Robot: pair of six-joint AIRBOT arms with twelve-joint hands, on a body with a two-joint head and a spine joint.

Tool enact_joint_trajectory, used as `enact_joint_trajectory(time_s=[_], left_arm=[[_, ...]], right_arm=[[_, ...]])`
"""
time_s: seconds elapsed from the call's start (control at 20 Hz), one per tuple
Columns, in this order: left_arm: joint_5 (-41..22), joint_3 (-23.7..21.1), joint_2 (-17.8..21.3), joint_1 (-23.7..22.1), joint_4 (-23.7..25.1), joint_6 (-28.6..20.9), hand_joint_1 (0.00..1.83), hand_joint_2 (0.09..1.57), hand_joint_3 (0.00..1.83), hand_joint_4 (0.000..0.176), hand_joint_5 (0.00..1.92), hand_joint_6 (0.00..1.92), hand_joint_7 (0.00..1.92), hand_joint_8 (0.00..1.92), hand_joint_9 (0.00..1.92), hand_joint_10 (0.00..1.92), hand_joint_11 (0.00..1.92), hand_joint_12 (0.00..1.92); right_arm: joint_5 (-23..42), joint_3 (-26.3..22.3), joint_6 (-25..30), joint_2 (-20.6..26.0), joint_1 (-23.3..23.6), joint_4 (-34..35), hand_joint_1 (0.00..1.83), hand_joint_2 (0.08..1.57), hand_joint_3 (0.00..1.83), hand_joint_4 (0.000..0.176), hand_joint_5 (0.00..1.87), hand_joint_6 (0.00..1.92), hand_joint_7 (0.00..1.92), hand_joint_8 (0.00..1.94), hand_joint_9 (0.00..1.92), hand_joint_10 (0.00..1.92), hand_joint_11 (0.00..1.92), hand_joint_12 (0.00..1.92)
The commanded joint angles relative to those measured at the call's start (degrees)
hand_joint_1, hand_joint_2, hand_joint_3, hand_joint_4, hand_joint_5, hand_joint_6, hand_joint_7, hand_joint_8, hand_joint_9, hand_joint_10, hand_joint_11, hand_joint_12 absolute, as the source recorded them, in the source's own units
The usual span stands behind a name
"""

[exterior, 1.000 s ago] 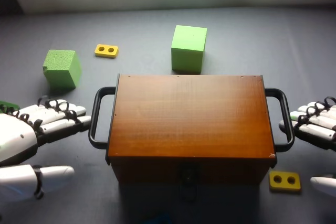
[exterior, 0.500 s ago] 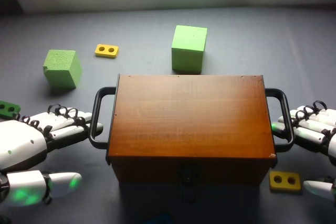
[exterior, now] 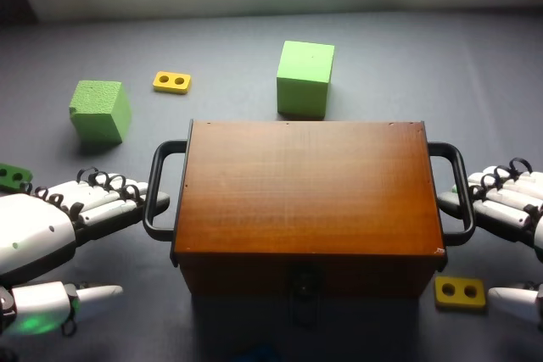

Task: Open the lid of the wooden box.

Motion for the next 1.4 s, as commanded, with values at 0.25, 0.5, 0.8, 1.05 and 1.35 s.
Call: enact_joint_trajectory(time_s=[0.25,0.5,0.8,1.05,1.35], left_arm=[[-8.6,-0.1,0.4,-0.4,-1.2,0.2,0.57,1.40,0.00,0.094,0.00,0.00,0.00,0.00,0.00,0.00,0.00,0.00],[-10.8,-0.7,1.2,-0.4,-2.0,1.1,0.43,1.43,0.01,0.076,0.00,0.00,0.00,0.00,0.00,0.00,0.00,0.00],[-13.6,-1.1,1.8,-0.4,-2.7,1.6,0.57,1.40,0.00,0.104,0.00,0.00,0.00,0.00,0.00,0.00,0.00,0.00],[-15.8,-0.8,2.6,-1.4,-5.3,3.9,0.47,1.43,0.00,0.045,0.00,0.00,0.00,0.00,0.00,0.00,0.00,0.00],[-15.0,1.0,2.1,-6.0,-5.7,5.6,0.63,1.37,0.00,0.026,0.00,0.00,0.00,0.00,0.00,0.00,0.00,0.00]], right_arm=[[10.2,-1.0,1.0,1.5,0.7,-0.2,0.31,1.40,0.00,0.000,0.00,0.00,0.00,0.00,0.00,0.00,0.00,0.00],[12.7,-1.4,2.1,2.3,0.0,-0.2,0.26,1.40,0.00,0.000,0.00,0.00,0.00,0.00,0.00,0.00,0.00,0.00],[14.7,-1.7,2.3,2.8,0.0,-0.4,0.30,1.37,0.00,0.003,0.00,0.00,0.00,0.00,0.00,0.00,0.00,0.00],[17.1,-1.4,2.3,3.6,0.0,-0.3,0.25,1.37,0.00,0.000,0.00,0.00,0.00,0.00,0.00,0.00,0.00,0.00],[19.6,-0.1,2.1,3.1,1.7,1.2,0.17,1.38,0.00,0.000,0.00,0.00,0.00,0.00,0.00,0.00,0.00,0.00]])
